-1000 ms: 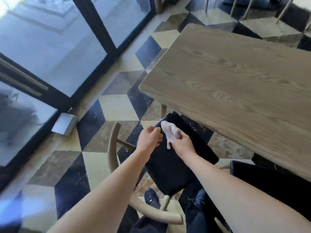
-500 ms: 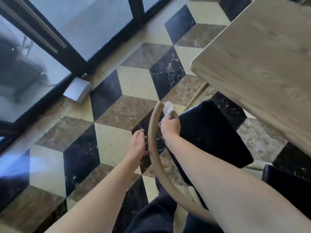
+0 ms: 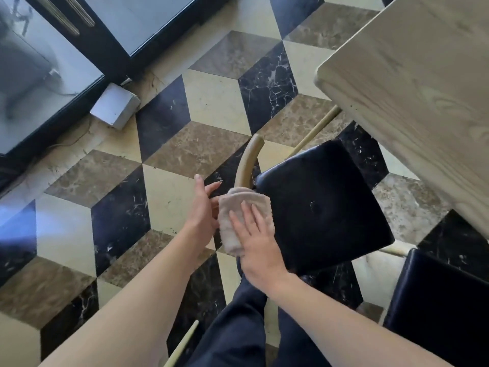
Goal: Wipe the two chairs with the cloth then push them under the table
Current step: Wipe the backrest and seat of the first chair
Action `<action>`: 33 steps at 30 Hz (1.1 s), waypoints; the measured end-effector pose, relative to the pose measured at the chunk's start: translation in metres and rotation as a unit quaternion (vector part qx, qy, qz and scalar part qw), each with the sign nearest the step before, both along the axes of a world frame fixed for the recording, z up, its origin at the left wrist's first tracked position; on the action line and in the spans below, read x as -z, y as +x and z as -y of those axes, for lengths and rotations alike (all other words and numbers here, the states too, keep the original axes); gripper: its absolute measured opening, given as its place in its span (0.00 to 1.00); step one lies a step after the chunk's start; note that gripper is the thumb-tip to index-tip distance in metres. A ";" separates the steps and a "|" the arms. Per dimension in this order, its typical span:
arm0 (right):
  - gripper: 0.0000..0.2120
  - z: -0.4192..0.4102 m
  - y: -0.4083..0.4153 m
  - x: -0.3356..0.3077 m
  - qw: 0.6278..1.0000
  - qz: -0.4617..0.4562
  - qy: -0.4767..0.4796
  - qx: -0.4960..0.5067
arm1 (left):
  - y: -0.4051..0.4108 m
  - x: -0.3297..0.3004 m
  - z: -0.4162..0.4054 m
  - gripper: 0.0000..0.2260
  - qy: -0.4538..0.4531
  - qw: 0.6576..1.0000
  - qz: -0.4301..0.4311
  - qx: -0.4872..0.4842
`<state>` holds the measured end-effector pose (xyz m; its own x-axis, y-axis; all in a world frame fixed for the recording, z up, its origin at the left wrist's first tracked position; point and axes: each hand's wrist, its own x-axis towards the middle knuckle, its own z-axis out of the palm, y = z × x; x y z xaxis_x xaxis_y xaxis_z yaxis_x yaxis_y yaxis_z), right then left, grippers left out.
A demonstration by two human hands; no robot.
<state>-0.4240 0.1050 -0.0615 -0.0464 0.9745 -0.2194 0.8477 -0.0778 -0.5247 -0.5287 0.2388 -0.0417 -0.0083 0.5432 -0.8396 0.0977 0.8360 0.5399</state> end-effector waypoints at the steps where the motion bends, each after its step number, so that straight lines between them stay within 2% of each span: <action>1: 0.35 0.017 0.003 0.002 0.997 0.035 0.041 -0.053 | 0.000 0.000 -0.003 0.33 -0.006 1.000 0.002 -0.001; 4: 0.27 0.049 0.020 0.013 0.970 0.061 0.120 -0.200 | -0.002 -0.001 -0.011 0.35 -0.015 0.999 0.016 0.029; 7: 0.23 0.057 0.040 0.022 0.936 0.053 0.135 -0.321 | -0.002 -0.003 -0.019 0.34 -0.008 0.997 0.016 0.070; 10: 0.23 0.041 0.055 0.023 0.909 0.048 0.115 -0.399 | -0.003 -0.003 -0.024 0.33 -0.006 0.995 0.007 0.096; 12: 0.25 0.024 0.058 0.019 0.905 0.033 0.106 -0.410 | -0.003 -0.003 -0.024 0.33 -0.003 0.994 -0.001 0.107; 15: 0.28 -0.009 0.057 0.014 0.951 -0.005 0.069 -0.300 | -0.001 -0.001 -0.023 0.34 0.006 0.994 -0.013 0.106; 17: 0.29 -0.039 0.051 0.009 0.988 -0.098 0.003 -0.115 | 0.001 0.000 -0.020 0.35 0.018 0.994 -0.019 0.103; 18: 0.30 -0.054 0.046 0.005 0.983 -0.179 -0.044 0.002 | 0.001 0.002 -0.017 0.35 0.025 0.994 -0.020 0.105; 19: 0.31 -0.065 0.040 0.001 0.957 -0.258 -0.083 0.106 | 0.001 0.002 -0.013 0.34 0.028 0.993 -0.020 0.110; 20: 0.31 -0.075 0.033 -0.003 0.926 -0.317 -0.109 0.174 | 0.000 0.002 -0.009 0.33 0.030 0.993 -0.015 0.111; 21: 0.31 -0.079 0.028 -0.005 0.911 -0.337 -0.122 0.204 | -0.001 0.001 -0.004 0.32 0.029 0.993 -0.007 0.111; 23: 0.30 -0.070 0.021 -0.004 0.910 -0.340 -0.133 0.198 | -0.001 -0.001 0.008 0.30 0.044 0.992 0.010 0.121; 26: 0.30 -0.027 0.024 -0.003 0.908 -0.359 -0.146 0.156 | 0.006 -0.008 0.037 0.27 0.084 0.978 0.026 0.189; 28: 0.30 0.007 0.028 -0.006 0.906 -0.372 -0.156 0.129 | 0.013 -0.007 0.059 0.28 0.111 0.970 0.023 0.214; 31: 0.30 0.067 0.047 -0.012 0.885 -0.410 -0.200 0.089 | 0.024 -0.008 0.096 0.29 0.174 0.964 -0.021 0.200; 33: 0.31 0.109 0.069 -0.013 0.903 -0.364 -0.228 0.022 | 0.031 -0.007 0.119 0.28 0.203 0.960 -0.061 0.184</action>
